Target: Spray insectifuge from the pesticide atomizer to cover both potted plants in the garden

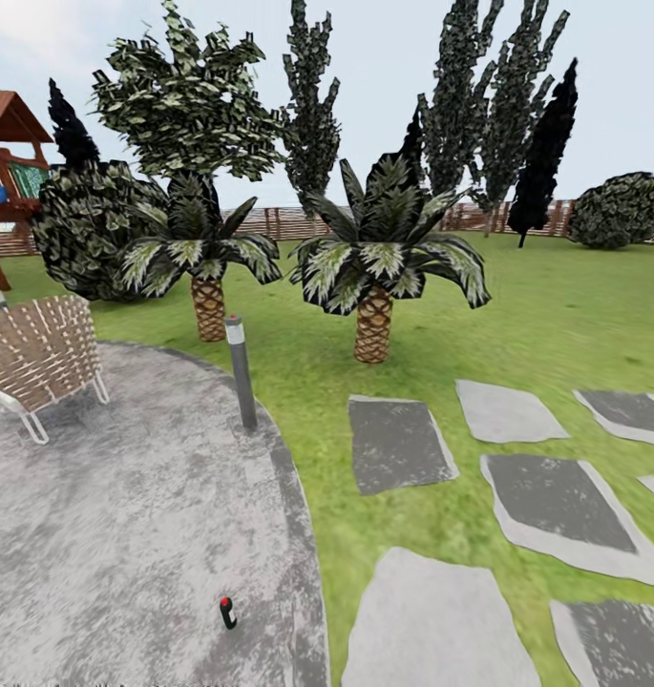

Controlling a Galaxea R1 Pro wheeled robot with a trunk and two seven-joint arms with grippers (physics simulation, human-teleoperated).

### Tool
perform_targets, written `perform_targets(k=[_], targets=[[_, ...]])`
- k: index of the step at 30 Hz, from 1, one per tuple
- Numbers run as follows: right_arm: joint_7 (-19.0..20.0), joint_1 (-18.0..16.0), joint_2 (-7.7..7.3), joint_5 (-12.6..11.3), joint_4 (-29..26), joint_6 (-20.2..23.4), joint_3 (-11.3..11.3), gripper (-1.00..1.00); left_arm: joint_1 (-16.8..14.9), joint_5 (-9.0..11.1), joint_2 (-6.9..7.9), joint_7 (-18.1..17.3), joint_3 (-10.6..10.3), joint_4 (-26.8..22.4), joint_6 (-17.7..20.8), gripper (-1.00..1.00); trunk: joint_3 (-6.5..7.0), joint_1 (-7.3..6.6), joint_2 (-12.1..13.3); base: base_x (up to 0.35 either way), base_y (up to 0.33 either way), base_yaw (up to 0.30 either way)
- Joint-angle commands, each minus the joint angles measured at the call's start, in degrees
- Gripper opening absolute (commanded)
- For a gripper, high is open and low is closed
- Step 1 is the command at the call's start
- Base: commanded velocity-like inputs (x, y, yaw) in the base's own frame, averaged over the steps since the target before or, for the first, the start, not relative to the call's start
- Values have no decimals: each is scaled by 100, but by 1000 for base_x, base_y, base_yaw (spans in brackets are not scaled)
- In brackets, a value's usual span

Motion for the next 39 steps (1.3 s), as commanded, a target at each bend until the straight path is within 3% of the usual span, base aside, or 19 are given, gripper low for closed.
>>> perform_targets(k=[1, 20, 30, 32, 36, 39], targets=[[-1, -2, 0, 5, 4, -17, -5, 100, -5, -3, 0, 18, -3, 6, -20, 100, -6, 1, -3, 92, -287, 276], [-1, -2, 0, -1, 3, -17, -5, 100, -5, 6, -9, 18, -3, 6, -24, 100, -6, 1, -3, 130, -284, 257], [-4, -2, 3, -3, -24, -12, -14, 100, -70, -28, -34, 14, -35, -47, 15, 100, -6, 1, -3, 51, -74, 41], [-12, -7, -5, -7, -229, 3, -19, 100, -244, -32, -55, 7, -34, -67, 51, 100, -6, 1, -3, 2, -2, 1], [-11, -67, -15, -4, -902, 73, -22, 100, -903, -37, -66, -30, -43, -18, 90, 100, -6, 1, -3, 0, 0, 0], [-8, -242, -16, -2, -1373, 360, -22, 100, -1315, -47, -71, -39, -46, -12, 187, 100, -6, 1, -3, 0, 0, 0]])
